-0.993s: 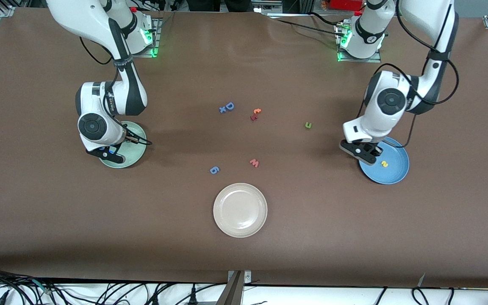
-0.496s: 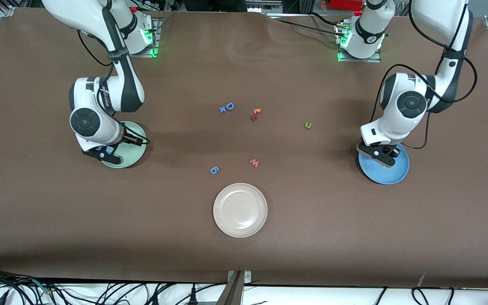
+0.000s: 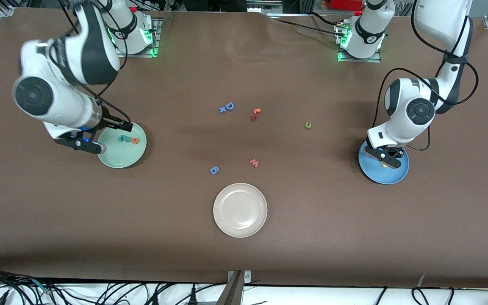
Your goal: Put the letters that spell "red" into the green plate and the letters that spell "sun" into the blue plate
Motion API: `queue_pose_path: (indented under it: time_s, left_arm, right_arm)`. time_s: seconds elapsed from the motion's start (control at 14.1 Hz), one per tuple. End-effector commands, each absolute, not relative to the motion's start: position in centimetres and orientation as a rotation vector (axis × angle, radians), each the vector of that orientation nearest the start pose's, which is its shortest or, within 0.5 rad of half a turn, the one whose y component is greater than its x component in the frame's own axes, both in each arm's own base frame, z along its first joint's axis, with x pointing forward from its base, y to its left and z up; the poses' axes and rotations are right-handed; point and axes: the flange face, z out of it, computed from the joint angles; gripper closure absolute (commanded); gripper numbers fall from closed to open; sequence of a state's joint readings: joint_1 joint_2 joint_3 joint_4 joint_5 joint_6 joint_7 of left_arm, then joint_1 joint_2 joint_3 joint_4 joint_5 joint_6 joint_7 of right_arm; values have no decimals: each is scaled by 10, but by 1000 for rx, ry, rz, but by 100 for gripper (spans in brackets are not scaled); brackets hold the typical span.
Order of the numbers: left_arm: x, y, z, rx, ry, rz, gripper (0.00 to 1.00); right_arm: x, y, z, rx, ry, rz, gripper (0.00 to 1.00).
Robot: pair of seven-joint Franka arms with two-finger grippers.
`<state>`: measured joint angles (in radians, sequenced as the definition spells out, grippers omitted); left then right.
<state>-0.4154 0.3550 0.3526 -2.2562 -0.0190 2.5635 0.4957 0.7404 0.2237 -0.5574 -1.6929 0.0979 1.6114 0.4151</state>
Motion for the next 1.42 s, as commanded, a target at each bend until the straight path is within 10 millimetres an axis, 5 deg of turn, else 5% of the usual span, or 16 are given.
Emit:
queue_pose_path:
  time_s: [0.0, 0.07, 0.35, 0.43, 0.5, 0.85, 0.99, 1.35]
  left_arm:
    - [539, -32, 207, -2931, 851, 61, 34]
    - [539, -32, 208, -2931, 851, 59, 23]
    - [536, -52, 221, -2959, 866, 72, 21]
    - [533, -70, 225, -3000, 864, 69, 2]
    - [529, -83, 228, -3044, 851, 81, 0]
    - [501, -167, 229, -3179, 613, 167, 0]
    - [489, -193, 225, -3209, 495, 197, 0]
    - [469, -218, 205, -3301, 321, 271, 0]
  right_arm:
    - [577, 146, 512, -3192, 370, 402, 0]
    - [578, 146, 523, -3190, 370, 385, 0]
    - [576, 136, 550, -3168, 148, 318, 0]
    - [578, 131, 550, -3161, 130, 323, 0]
    - [577, 129, 551, -3153, 127, 325, 0]
    - [594, 104, 559, -3124, 127, 173, 0]
    - [587, 92, 583, -3096, 120, 114, 0]
    - [563, 44, 582, -3089, 213, 186, 0]
